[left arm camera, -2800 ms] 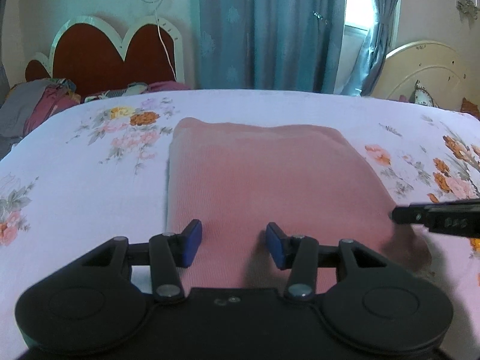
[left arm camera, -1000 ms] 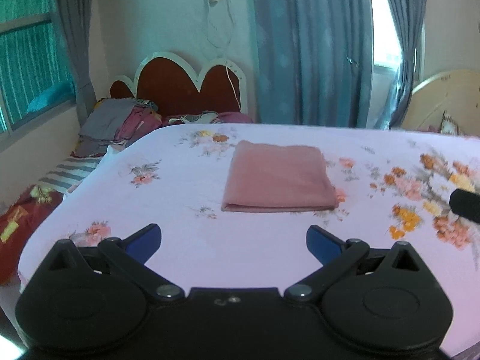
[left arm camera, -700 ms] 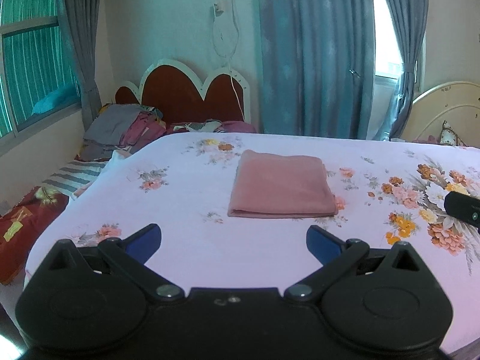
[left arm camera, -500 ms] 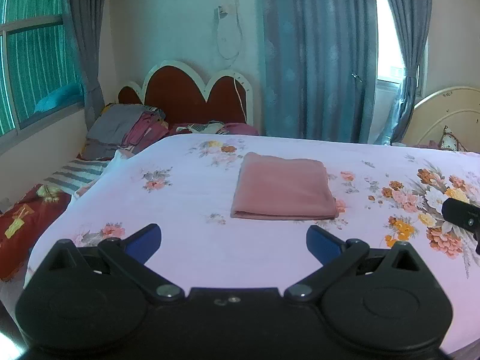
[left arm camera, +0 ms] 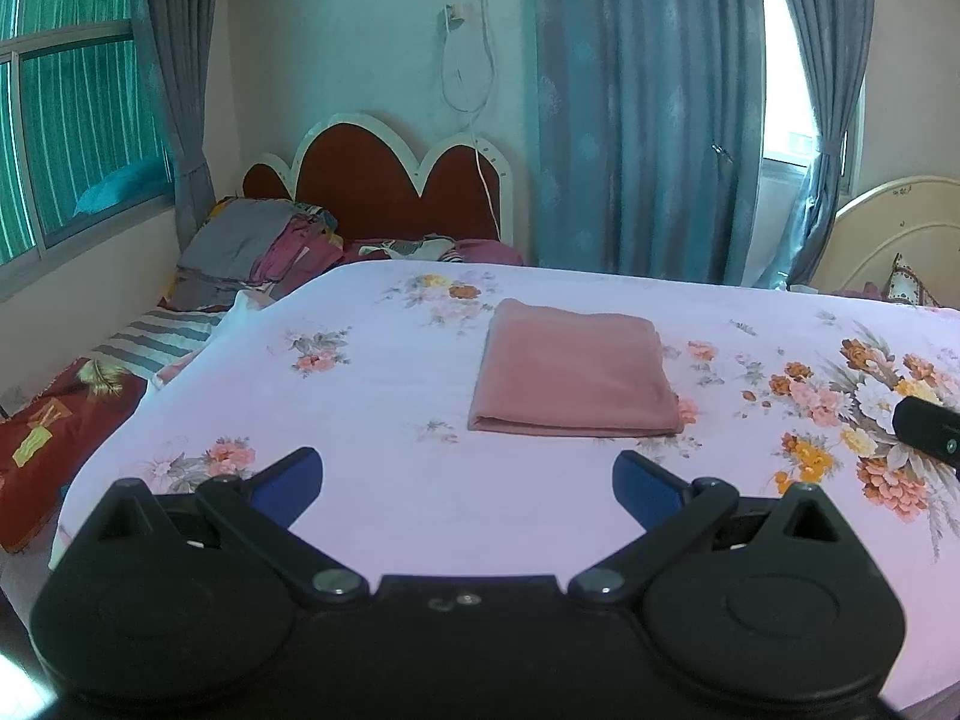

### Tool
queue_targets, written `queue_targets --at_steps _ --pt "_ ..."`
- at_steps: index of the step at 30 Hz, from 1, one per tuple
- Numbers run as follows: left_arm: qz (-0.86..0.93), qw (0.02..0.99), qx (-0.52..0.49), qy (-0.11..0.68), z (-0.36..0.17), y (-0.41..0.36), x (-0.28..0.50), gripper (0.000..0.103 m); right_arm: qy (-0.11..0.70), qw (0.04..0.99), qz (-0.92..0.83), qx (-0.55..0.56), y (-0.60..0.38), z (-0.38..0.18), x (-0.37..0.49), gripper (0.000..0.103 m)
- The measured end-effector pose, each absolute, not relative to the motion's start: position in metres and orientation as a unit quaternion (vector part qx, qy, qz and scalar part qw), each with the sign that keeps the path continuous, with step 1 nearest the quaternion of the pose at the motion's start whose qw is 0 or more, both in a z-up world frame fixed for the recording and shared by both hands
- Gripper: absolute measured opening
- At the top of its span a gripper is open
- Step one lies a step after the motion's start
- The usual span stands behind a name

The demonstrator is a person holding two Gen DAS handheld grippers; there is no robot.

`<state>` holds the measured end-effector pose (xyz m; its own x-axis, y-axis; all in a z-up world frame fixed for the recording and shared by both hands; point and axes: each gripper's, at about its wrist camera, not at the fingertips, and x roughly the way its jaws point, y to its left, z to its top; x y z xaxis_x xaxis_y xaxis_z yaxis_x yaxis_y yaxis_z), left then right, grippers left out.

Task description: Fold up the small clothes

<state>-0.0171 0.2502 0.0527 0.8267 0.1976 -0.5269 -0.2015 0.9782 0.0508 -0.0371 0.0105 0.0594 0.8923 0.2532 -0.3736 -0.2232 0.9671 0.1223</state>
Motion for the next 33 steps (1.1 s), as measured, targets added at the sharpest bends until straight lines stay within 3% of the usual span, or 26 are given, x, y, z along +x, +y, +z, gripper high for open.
queue_targets --at_steps 33 --pt "0.098 0.955 -0.007 0.279 0.05 0.255 -0.009 0.103 0.206 0.969 0.133 0.04 0.014 0.053 -0.026 0.096"
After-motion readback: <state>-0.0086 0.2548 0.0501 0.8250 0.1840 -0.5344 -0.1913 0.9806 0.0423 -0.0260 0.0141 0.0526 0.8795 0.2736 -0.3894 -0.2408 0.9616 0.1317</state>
